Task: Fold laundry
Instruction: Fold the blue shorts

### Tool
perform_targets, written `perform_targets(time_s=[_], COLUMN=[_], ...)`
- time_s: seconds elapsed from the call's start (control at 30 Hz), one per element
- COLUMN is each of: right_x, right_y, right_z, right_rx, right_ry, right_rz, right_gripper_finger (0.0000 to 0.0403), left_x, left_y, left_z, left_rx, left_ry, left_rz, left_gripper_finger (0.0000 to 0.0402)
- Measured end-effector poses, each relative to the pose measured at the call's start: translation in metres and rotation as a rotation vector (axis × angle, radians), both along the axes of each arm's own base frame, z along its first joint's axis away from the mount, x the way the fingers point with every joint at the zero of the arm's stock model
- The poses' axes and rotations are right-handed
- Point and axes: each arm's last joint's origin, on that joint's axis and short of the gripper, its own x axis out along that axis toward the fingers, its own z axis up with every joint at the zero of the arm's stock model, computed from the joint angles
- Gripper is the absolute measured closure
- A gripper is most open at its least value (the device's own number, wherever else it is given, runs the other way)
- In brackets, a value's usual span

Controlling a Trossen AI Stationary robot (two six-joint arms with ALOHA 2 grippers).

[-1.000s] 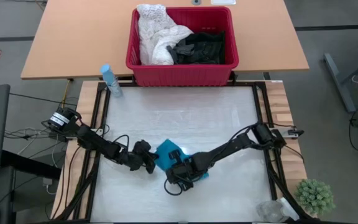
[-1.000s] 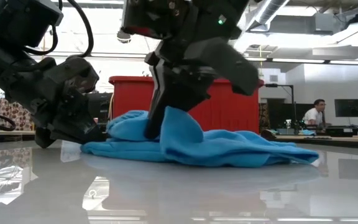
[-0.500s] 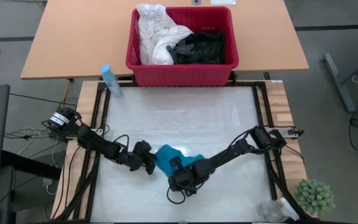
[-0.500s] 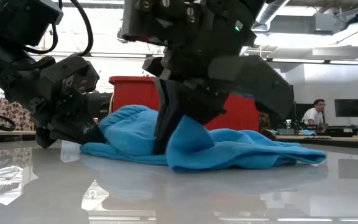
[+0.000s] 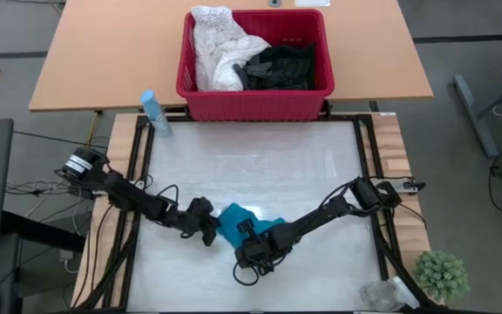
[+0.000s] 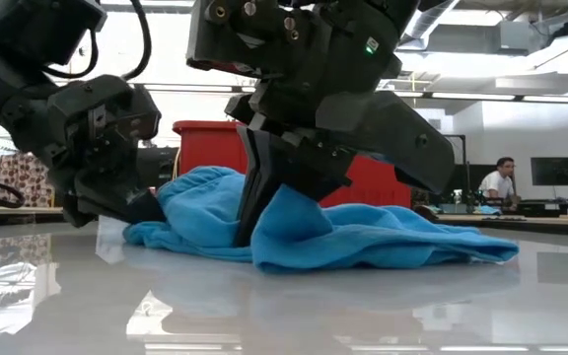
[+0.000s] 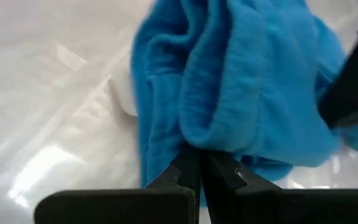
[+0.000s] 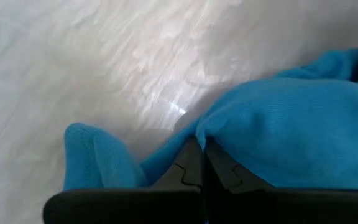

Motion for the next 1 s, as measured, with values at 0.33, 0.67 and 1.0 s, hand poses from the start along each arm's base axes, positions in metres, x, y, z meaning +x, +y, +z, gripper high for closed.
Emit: perform_targets(time_s=[0.33,0.67,1.0], right_x=[-0.001,-0.001,-0.001], right_y=[0.001,0.001,0.002], right_z=[-0.001,-0.002,-0.002], right_rx=[0.0,0.001,0.002], right_ry=[0.007,0.006,0.005], right_rz=[0.003,0.004,0.022], right_gripper_finger=[0.0385,0.0385,0.0385], left_x=[-0.008,-0.011,0.009], left_y=[0.026,0.031,0.041], left_z=[0.024,0.077,0.063], left_rx=[0.074,0.097,0.162], left_ry=[0.029,-0.281,-0.309], left_rz=[0.047,-0.033,-0.008], left_gripper_finger=[0.0401,0.0401,0.0402])
